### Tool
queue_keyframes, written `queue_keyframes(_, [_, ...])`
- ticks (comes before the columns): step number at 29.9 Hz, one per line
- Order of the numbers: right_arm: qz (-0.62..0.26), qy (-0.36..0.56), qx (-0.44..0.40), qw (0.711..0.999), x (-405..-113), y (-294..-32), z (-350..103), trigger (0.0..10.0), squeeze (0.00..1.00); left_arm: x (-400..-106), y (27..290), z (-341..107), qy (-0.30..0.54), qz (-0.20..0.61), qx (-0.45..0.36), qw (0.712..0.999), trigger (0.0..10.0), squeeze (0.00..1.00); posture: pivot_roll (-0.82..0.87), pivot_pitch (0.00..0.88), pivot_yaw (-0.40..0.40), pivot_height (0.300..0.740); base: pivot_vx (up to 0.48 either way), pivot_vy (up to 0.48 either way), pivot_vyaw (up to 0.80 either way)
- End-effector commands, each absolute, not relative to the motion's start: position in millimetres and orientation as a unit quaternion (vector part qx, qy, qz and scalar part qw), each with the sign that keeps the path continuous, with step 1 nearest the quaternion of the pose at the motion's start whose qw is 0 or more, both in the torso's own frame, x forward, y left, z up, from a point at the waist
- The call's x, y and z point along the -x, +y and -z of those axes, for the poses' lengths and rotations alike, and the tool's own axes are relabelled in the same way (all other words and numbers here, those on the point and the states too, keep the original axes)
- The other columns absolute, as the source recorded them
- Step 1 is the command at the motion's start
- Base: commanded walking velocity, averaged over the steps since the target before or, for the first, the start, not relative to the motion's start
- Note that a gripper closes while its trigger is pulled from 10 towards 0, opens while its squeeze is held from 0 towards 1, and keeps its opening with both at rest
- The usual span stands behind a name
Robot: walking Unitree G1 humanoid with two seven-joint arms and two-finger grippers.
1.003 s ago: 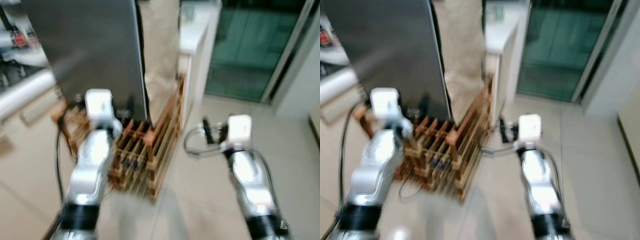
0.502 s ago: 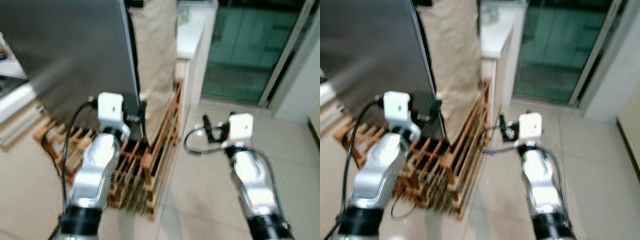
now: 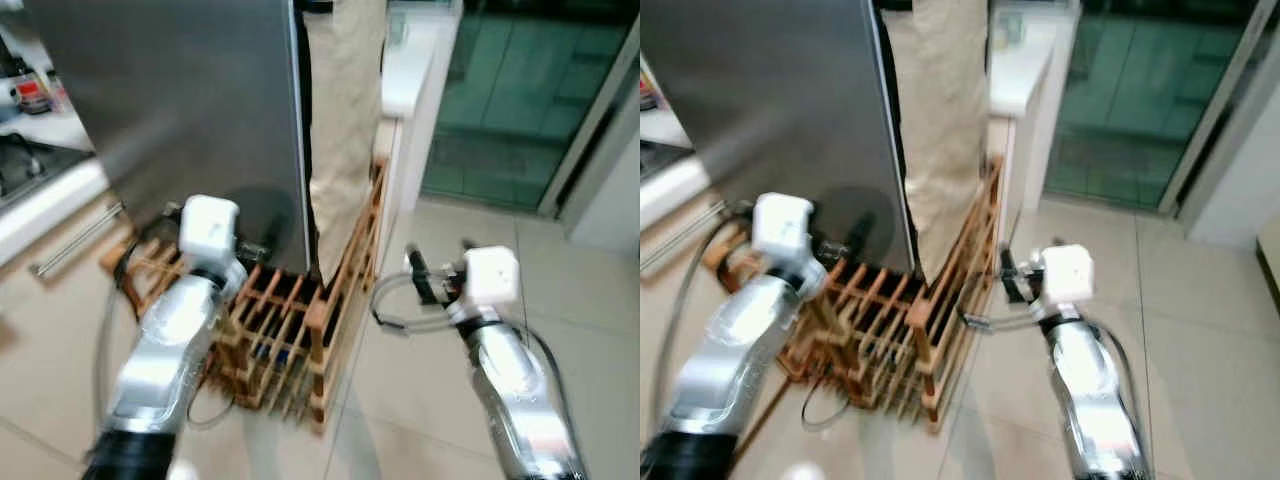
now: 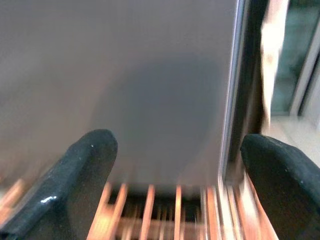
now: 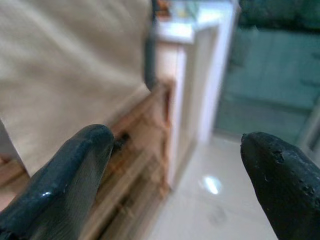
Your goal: Restocking fridge
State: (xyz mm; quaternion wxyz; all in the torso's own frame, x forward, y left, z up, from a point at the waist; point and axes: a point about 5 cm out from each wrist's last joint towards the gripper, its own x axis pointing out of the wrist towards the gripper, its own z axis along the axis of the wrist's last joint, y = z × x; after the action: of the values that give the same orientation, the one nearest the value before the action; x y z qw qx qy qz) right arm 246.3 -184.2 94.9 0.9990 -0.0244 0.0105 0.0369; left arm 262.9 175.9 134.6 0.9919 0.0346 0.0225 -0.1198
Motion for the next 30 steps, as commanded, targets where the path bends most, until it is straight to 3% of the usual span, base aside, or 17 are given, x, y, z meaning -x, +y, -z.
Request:
queue_keyframes(1, [-0.051, -0.016, 0.017, 0.998, -246.3, -179.1, -108.3, 10.0, 0.00, -256.7, 166.8, -141.2, 0.001, 0.156, -0.030, 0.987, 10.0, 0.00, -0.14, 0.000, 0.061, 0.740, 0.000, 0.000, 0.00])
queue_keyframes(4, [-0.029, -0.033, 0.025, 0.999, -211.2, -194.9, -111.4, 10.0, 0.00, -211.7, 163.6, -132.5, 0.013, 0.152, 0.045, 0.987, 10.0, 0.00, -0.13, 0.000, 0.047, 0.740, 0.000, 0.000, 0.00])
queue_keyframes(6, [-0.017, -0.036, 0.030, 0.999, -204.4, -198.1, -113.2, 10.0, 0.00, -206.0, 168.5, -136.3, 0.003, 0.113, 0.044, 0.993, 10.0, 0.00, -0.12, 0.000, 0.041, 0.740, 0.000, 0.000, 0.00])
queue_keyframes(12, [-0.005, -0.054, 0.035, 0.998, -218.1, -197.4, -121.5, 10.0, 0.00, -220.2, 161.7, -162.9, -0.059, 0.100, 0.039, 0.992, 10.0, 0.00, -0.13, 0.000, 0.036, 0.740, 0.227, 0.000, 0.00])
queue_keyframes(30, [-0.024, -0.073, 0.038, 0.996, -253.6, -181.8, -129.7, 10.0, 0.00, -237.3, 143.2, -172.1, -0.072, 0.138, 0.037, 0.987, 10.0, 0.00, -0.14, 0.000, 0.047, 0.740, 0.475, 0.000, 0.00])
